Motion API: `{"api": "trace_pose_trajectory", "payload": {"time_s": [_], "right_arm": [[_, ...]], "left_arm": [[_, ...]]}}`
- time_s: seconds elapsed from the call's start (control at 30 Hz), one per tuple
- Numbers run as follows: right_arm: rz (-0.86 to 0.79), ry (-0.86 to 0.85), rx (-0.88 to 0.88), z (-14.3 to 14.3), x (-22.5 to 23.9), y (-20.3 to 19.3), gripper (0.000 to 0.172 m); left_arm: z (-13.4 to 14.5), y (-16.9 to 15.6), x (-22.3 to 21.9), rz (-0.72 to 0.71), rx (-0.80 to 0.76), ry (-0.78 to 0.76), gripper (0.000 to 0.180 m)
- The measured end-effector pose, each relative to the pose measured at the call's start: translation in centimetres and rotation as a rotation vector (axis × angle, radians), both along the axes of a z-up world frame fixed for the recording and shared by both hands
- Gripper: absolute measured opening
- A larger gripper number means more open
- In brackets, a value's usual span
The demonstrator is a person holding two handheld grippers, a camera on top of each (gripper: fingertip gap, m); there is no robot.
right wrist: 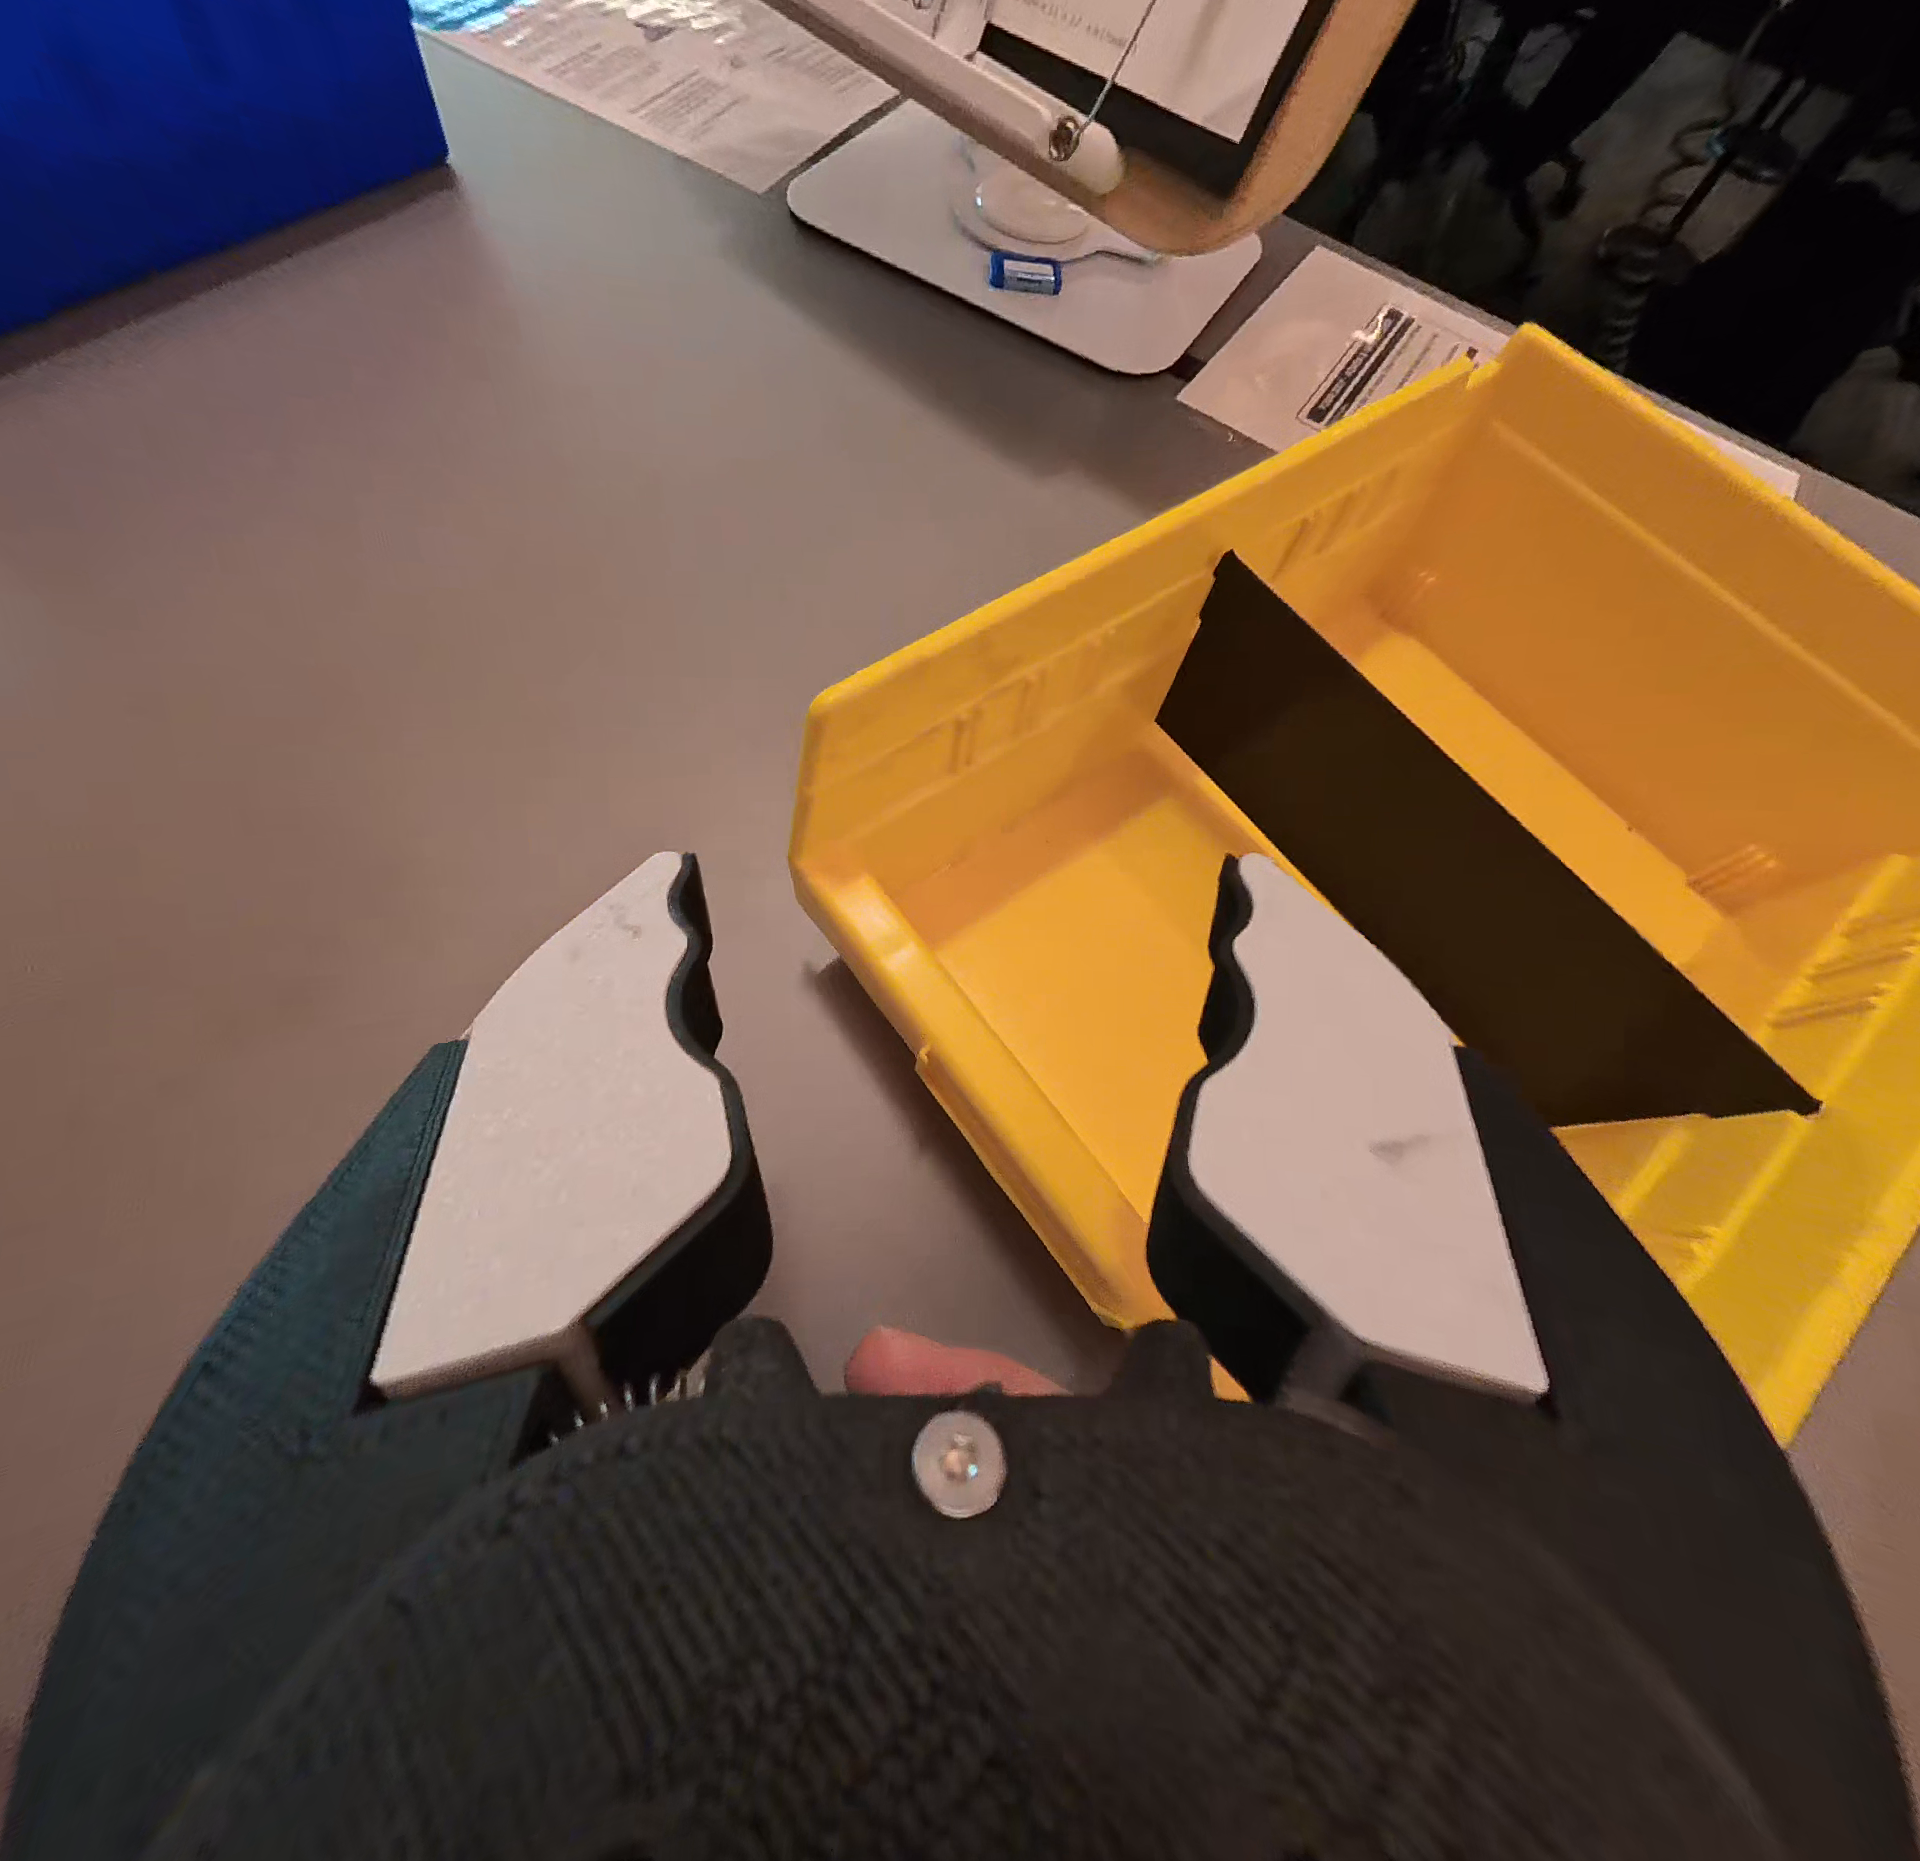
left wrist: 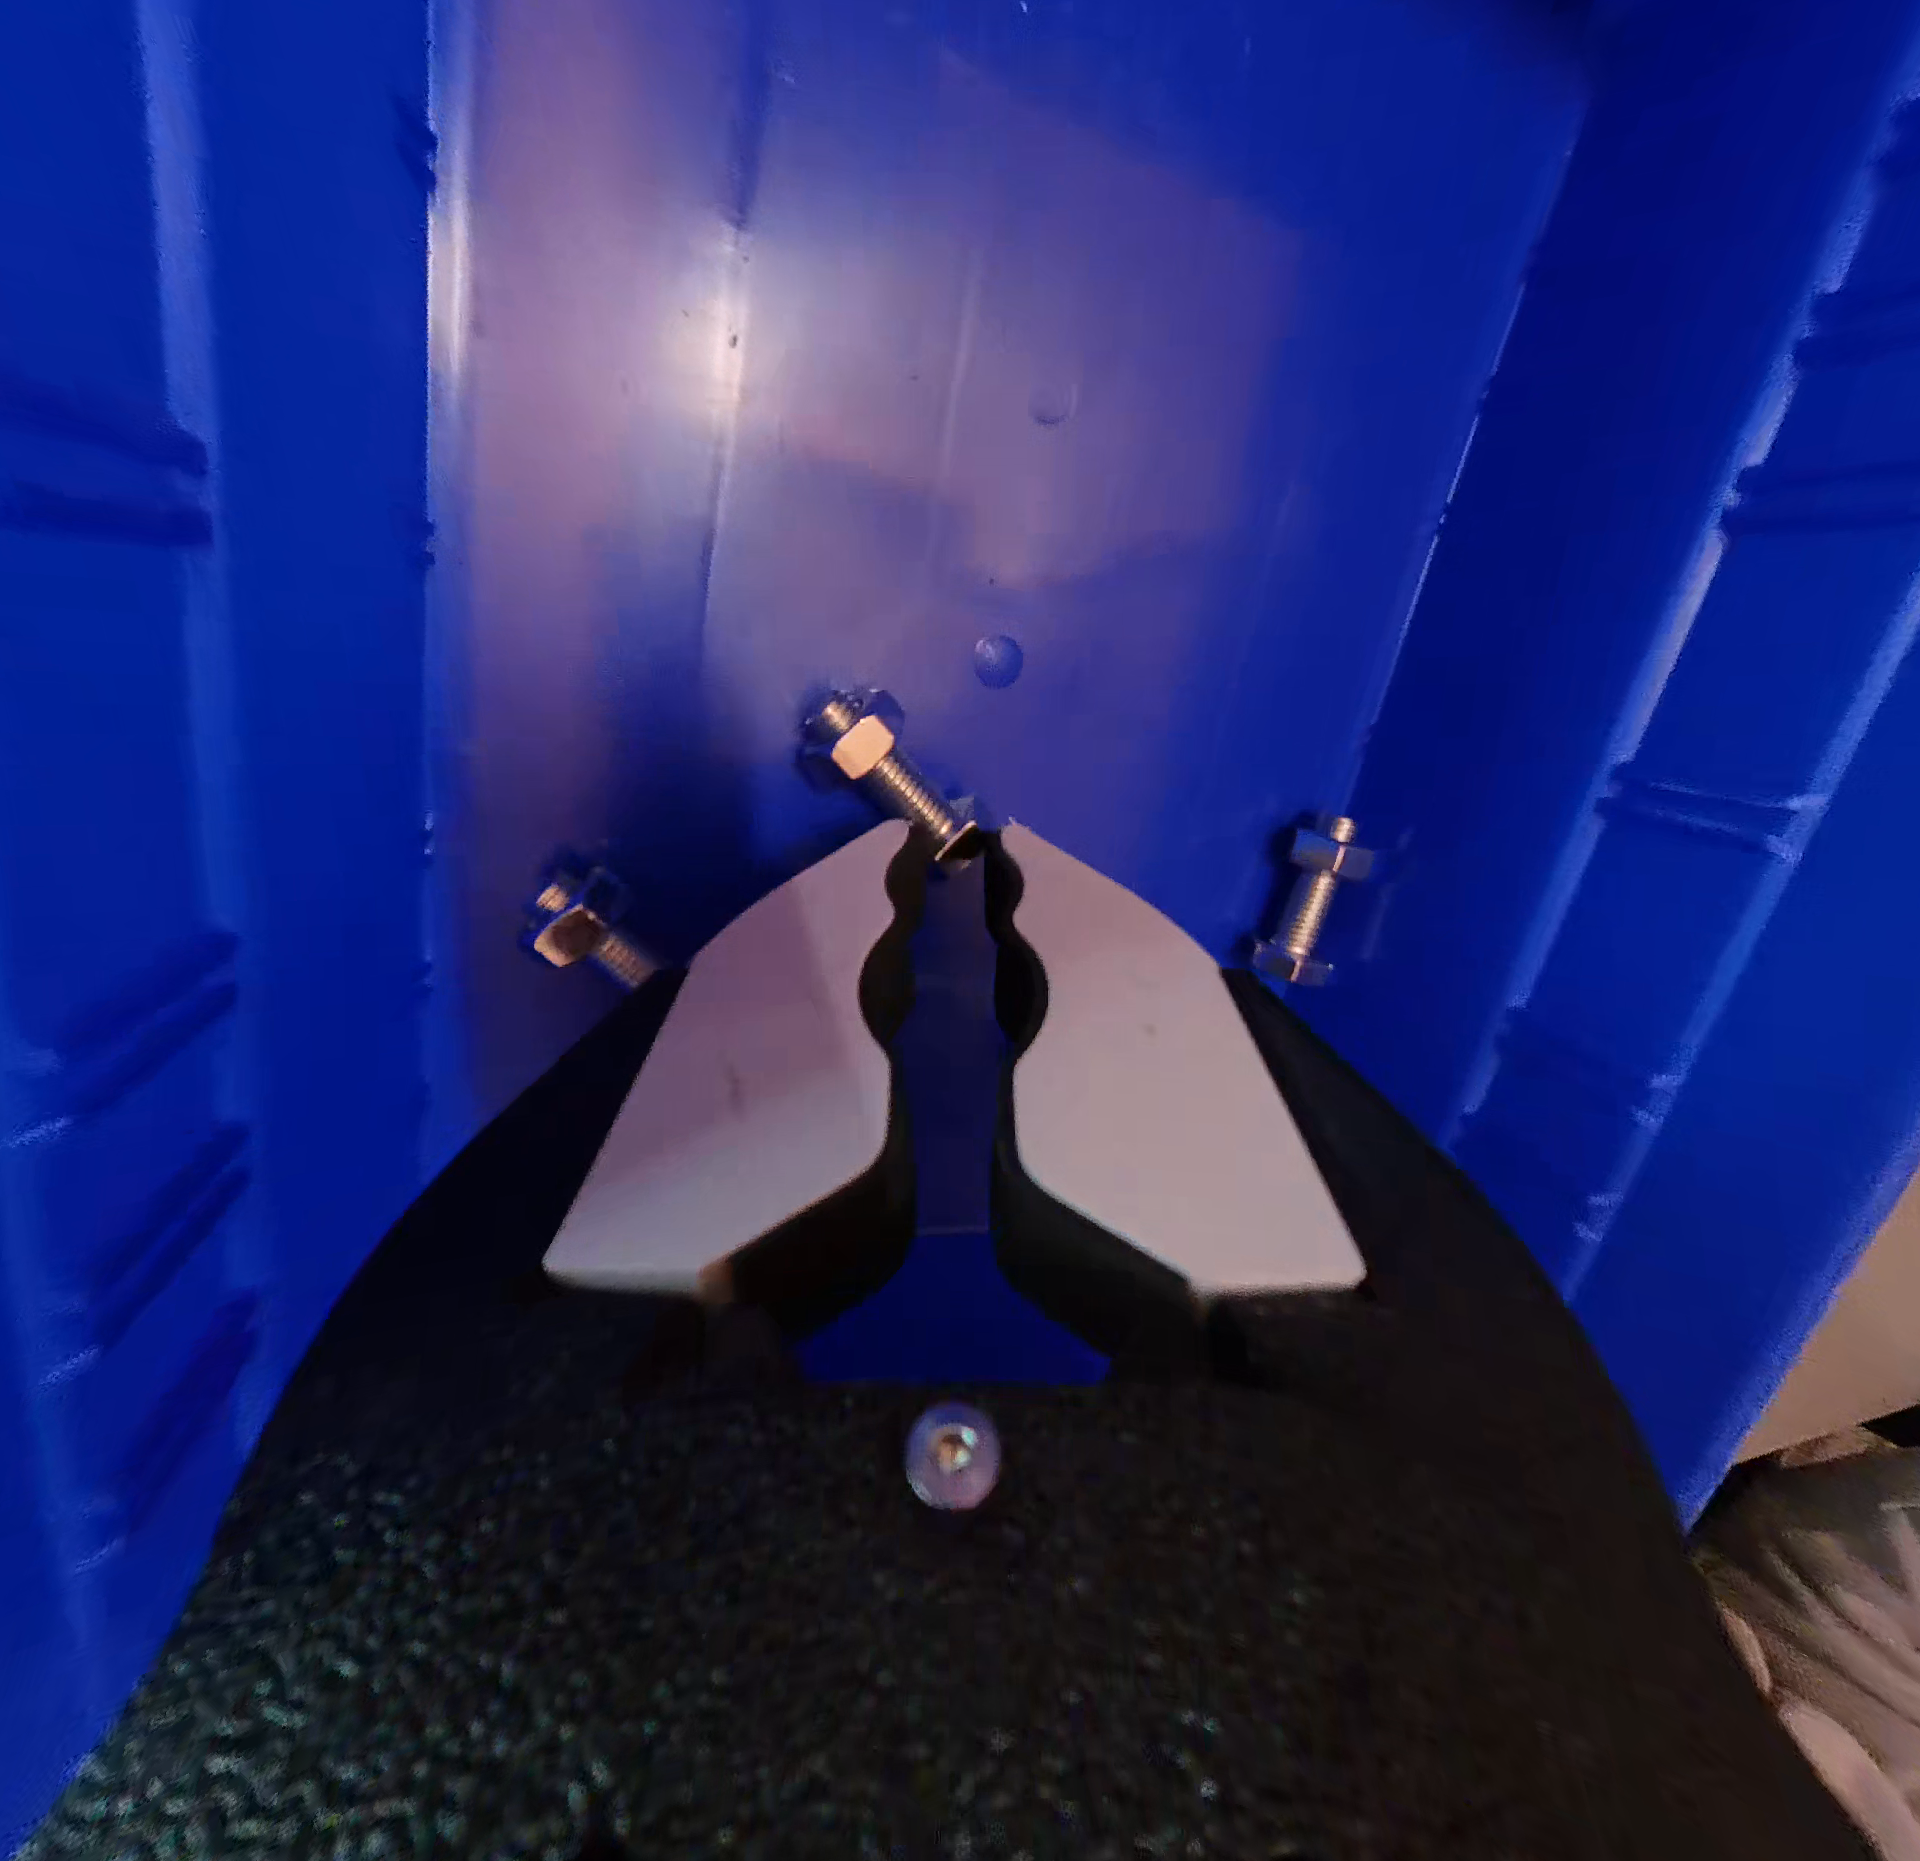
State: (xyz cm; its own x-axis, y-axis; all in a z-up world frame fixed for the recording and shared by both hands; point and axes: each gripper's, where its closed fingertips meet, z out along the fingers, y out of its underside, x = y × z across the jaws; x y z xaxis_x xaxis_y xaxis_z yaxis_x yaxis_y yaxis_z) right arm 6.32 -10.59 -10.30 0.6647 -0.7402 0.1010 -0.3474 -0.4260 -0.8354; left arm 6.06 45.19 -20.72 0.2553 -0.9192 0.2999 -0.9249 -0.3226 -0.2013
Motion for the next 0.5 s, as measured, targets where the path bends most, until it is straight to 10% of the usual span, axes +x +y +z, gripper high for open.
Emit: {"api": "trace_pose_trajectory", "payload": {"time_s": [0.5], "right_arm": [[0.034, 0.006, 0.013, -0.2, -0.8, -0.4, 0.088]], "left_arm": [[0.1, 0.1, 1.3, 0.166, 0.028, 0.088, 0.013]]}}
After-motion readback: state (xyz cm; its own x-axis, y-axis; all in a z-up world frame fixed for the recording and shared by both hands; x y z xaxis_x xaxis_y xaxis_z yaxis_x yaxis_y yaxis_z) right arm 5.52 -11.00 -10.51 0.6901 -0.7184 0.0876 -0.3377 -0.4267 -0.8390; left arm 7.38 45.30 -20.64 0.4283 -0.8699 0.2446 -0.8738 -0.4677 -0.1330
